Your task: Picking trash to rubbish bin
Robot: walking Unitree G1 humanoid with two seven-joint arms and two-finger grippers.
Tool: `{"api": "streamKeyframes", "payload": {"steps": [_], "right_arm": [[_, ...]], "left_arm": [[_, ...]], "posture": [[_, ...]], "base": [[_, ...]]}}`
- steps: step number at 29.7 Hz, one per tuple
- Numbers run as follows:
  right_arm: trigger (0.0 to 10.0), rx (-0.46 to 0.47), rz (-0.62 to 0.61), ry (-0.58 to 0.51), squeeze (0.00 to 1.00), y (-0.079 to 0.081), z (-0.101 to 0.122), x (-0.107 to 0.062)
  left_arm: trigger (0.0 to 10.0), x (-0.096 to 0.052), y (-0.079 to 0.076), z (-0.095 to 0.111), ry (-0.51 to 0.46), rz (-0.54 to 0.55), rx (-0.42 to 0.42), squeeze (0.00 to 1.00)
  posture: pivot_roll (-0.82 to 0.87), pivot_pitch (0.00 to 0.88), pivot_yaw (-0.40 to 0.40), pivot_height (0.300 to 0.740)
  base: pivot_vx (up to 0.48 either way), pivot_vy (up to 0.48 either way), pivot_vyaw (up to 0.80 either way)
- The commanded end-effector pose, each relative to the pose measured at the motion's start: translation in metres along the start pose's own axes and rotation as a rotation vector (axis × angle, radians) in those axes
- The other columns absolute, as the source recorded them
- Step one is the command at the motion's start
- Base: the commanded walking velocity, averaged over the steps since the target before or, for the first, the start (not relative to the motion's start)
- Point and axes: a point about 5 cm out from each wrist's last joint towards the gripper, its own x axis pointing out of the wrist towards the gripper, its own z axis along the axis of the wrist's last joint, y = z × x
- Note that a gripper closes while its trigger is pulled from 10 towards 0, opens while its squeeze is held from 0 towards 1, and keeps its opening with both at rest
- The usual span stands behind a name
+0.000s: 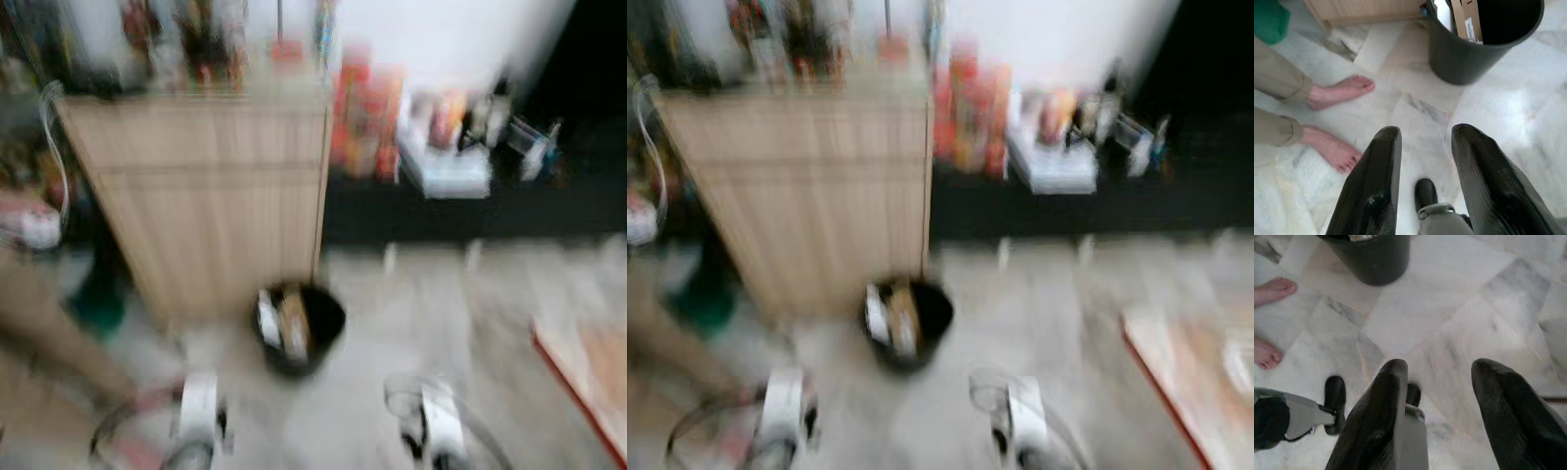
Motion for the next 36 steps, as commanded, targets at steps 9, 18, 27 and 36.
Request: {"api": "streamKeyframes", "payload": {"steps": [9,18,27,36], "right_arm": [[10.0,0.016,-0.027,-0.023,0.00,-0.0066,0.0058,-0.0005],[10.0,0.015,-0.022,-0.015,0.00,-0.0054,0.0050,-0.0003],[10.0,0.009,-0.021,-0.011,0.00,-0.0044,0.0049,0.0000],[10.0,0.001,-0.026,-0.006,0.00,-0.0052,0.0037,-0.0003]], "left_arm": [[10.0,-0.0008,-0.0044,-0.0025,0.012,-0.006,-0.011,0.00],[10.0,-0.0017,-0.0022,-0.0056,0.024,0.001,-0.007,0.00],[10.0,-0.0025,-0.0010,-0.0084,0.039,0.004,-0.005,0.00],[10.0,-0.0022,-0.0025,-0.0064,0.023,-0.003,-0.016,0.00]], "posture": [[0.04,0.082,-0.097,0.740],[0.04,0.093,-0.095,0.740],[0.04,0.096,-0.095,0.740],[0.04,0.100,-0.097,0.740]], "base": [[0.000,0.000,0.00],[0.000,0.000,-0.09],[0.000,0.000,-0.80],[0.000,0.000,-0.80]]}}
